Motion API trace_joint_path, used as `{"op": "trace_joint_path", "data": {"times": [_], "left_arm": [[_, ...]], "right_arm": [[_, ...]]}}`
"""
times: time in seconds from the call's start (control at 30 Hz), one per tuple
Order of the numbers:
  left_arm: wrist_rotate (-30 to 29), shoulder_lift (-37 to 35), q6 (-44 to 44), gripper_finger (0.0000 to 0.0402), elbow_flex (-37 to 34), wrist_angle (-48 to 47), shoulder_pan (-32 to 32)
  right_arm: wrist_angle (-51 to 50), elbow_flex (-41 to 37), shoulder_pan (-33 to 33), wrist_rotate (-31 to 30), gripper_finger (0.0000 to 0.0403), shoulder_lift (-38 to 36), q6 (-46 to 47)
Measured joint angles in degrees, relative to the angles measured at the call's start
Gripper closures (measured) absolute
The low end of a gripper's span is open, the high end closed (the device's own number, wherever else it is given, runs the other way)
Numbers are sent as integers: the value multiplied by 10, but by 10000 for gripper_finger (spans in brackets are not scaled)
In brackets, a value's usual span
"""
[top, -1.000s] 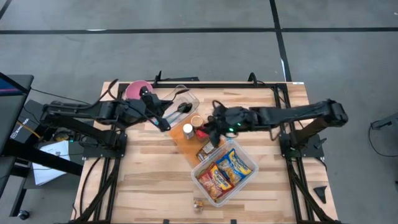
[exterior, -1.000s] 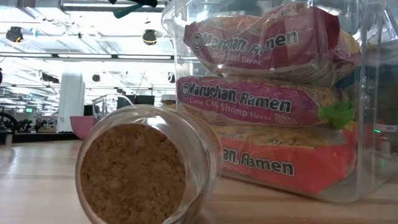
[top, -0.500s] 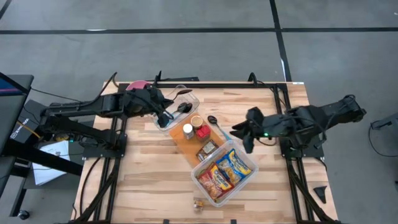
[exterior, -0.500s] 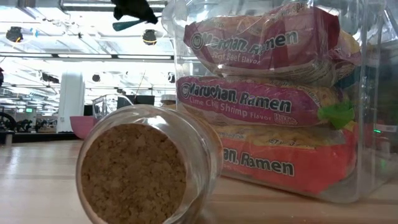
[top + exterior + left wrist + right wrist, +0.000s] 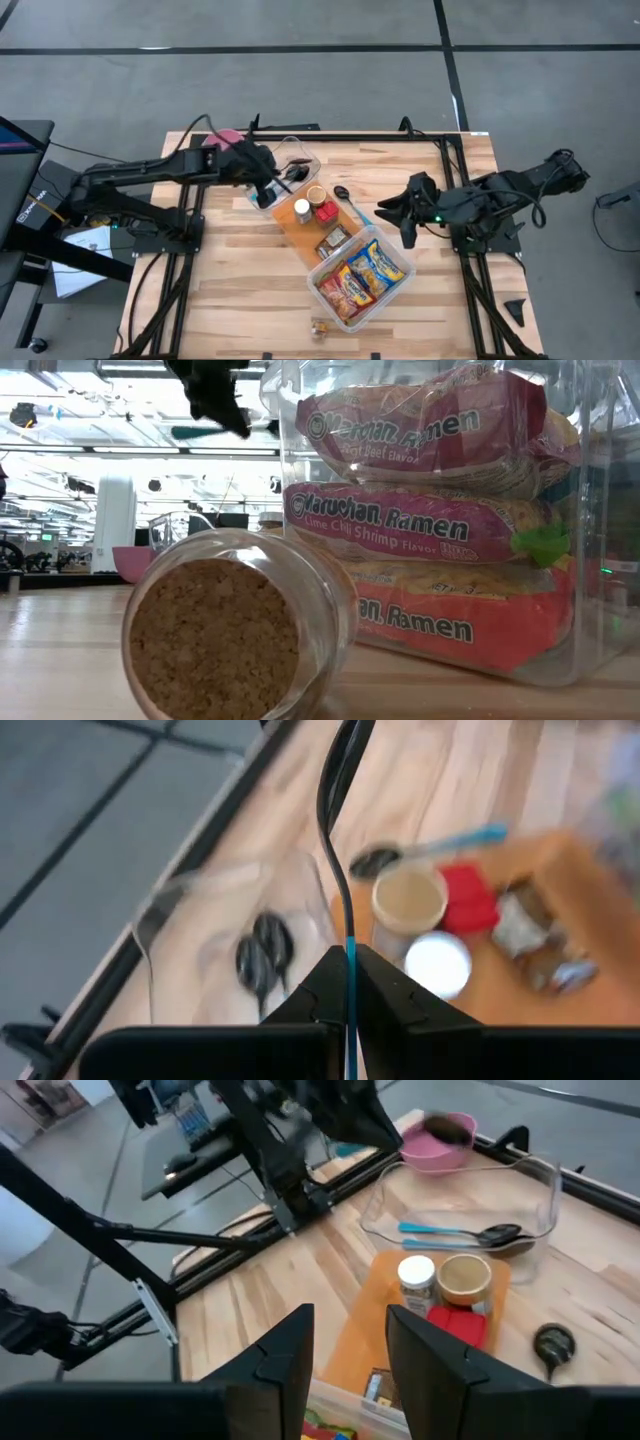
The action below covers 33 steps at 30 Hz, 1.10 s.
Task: Pick & Place Food Item
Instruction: Put the blue spoon into the top transparent bin
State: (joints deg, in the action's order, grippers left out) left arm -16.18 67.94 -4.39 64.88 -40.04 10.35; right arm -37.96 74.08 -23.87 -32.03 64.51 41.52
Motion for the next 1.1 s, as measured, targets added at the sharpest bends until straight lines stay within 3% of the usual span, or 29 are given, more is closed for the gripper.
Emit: {"op": "trace_joint_path", "data": {"times": [0.17,0.5,0.87,1.1], "left_arm": [[33,47,42,399,0,-23,29],[97,134,136,399,0,-20,125],[193,140,175,399,-4,13,218],[225,129,166,399,-94,94,228]], "right_arm": [[29,0,-25,-18,280,5,11],[95,0,-107,-176,280,5,15],[102,0,-147,-270,280,4,16],[102,0,-147,-281,280,4,16]]}}
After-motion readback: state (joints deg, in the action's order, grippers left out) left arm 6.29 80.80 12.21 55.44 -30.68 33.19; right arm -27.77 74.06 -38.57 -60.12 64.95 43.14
